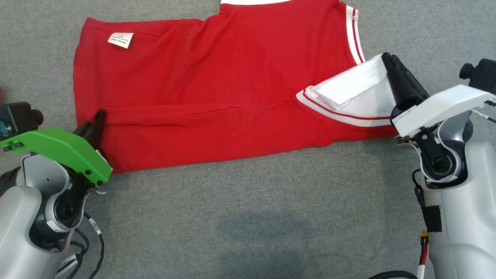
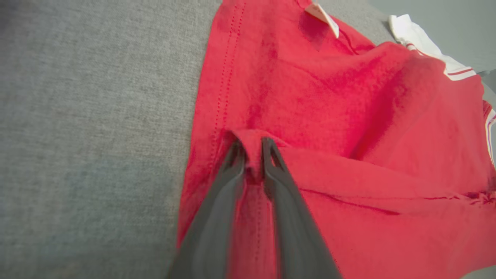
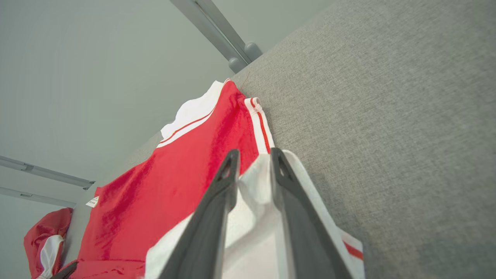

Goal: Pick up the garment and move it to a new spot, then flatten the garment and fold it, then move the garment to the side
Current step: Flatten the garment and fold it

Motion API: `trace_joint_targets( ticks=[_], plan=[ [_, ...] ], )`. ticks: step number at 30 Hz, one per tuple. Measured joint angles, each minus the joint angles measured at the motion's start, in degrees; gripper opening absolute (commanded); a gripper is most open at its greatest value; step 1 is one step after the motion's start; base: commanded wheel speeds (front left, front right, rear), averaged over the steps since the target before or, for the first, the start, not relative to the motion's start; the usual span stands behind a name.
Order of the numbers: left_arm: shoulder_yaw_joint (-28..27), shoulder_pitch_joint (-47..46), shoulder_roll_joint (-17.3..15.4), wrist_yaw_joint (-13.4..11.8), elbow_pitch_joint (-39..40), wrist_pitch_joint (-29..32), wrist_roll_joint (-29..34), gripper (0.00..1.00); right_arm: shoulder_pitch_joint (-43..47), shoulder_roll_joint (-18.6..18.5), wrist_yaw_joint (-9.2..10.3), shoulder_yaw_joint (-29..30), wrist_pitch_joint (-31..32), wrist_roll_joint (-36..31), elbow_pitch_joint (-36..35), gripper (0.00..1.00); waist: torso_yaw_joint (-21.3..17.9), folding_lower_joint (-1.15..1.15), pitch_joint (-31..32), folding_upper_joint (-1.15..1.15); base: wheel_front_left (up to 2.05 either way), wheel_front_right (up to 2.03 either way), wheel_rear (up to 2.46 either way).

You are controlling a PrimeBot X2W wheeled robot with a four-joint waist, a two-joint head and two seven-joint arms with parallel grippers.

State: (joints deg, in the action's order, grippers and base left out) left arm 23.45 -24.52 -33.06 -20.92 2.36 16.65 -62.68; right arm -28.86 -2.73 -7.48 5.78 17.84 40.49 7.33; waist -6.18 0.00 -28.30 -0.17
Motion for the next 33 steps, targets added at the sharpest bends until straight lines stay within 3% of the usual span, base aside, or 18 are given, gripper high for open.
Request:
trace_joint_targets(
  ticks=[4,8,11,15,25,33],
  plan=[
    [-1.0,1.2,0.6,0.8,0.0,-2.1,-1.1,1.0,0.8,-0.6,0.0,-0.4,-2.2,-2.6,-1.7,1.0,0.0,0.0,0.8,0.0,0.0,0.0,0.0],
    [-2.8,7.1,1.1,0.9,5.4,-5.4,-2.1,1.0,6.9,-5.2,0.0,-0.9,-3.0,-5.6,-8.0,1.0,0.2,0.0,2.9,0.0,0.0,0.0,0.0],
    [-2.3,15.2,-2.2,-0.9,12.6,-4.7,-1.6,1.0,15.2,-10.3,0.0,-0.8,0.8,-10.6,-14.2,1.0,0.5,0.0,5.3,0.0,0.0,0.0,0.0],
    [-1.1,19.2,-6.0,-2.4,15.1,-1.2,-1.7,1.0,19.5,-11.8,0.0,-1.8,6.6,-13.1,-16.6,1.0,0.7,0.0,5.9,0.0,0.0,0.0,0.0],
    [2.3,12.5,-7.5,-2.3,11.9,3.0,1.8,1.0,17.2,-14.8,-0.01,-6.4,11.4,-18.2,-14.7,1.0,1.2,0.0,2.8,0.0,0.0,0.0,0.0],
    [5.1,7.3,-4.2,-0.9,5.9,5.5,1.7,1.0,15.0,-14.9,-0.01,-9.1,13.5,-18.5,-10.4,1.0,2.5,0.0,2.2,0.0,0.0,0.0,0.0]
  ],
)
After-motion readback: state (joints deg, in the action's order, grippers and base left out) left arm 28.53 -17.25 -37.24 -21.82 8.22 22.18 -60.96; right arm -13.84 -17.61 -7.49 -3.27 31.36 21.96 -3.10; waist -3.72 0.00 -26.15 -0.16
